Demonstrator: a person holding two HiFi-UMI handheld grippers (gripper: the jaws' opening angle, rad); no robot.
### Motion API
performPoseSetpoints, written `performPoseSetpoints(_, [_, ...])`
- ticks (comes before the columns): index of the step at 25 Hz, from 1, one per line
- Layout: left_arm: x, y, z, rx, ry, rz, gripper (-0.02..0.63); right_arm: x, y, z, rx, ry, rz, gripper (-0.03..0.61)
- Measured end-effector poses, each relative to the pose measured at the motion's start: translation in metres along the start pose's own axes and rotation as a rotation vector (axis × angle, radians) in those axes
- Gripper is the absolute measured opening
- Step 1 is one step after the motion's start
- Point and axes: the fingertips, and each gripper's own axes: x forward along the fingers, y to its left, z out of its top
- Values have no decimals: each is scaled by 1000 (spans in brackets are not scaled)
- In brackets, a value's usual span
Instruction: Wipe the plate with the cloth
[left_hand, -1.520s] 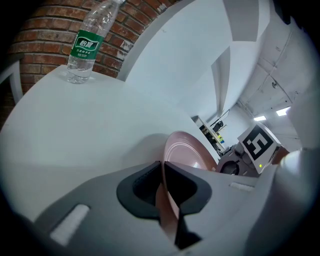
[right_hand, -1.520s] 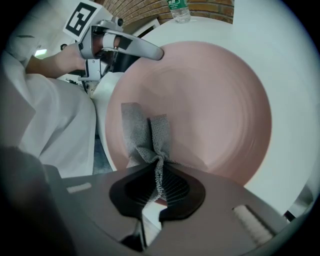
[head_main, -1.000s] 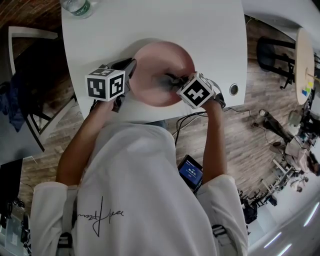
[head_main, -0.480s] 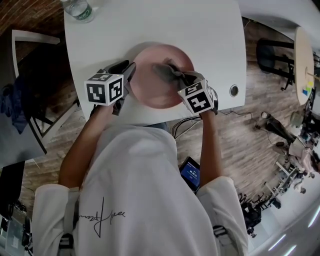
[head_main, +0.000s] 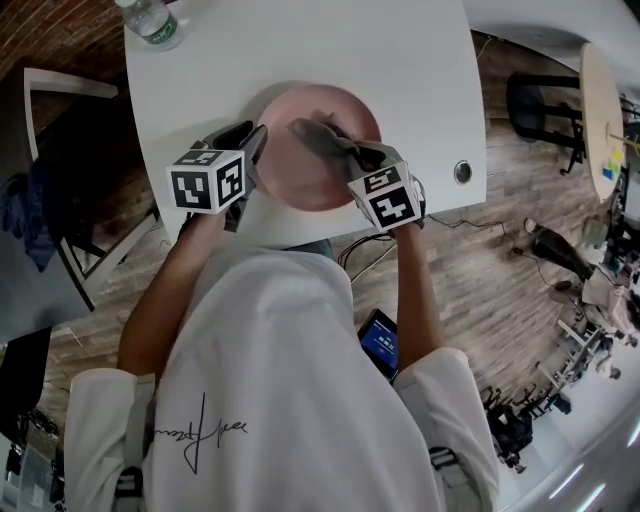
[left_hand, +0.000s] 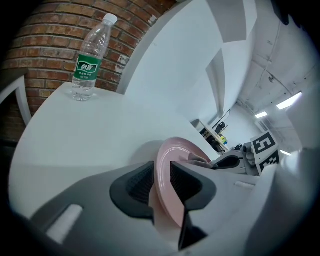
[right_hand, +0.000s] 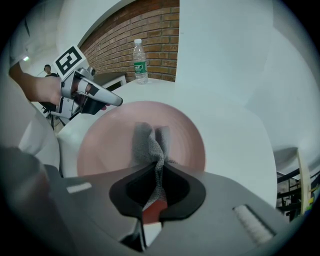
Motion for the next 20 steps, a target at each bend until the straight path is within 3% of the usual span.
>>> performPoseSetpoints(9, [-19, -20, 17, 6, -82, -52, 101, -17, 14, 8, 64, -94, 31, 28])
performPoseSetpoints(20, [-30, -40, 19, 44, -102, -101, 75, -42, 31, 20, 113, -200, 80, 26])
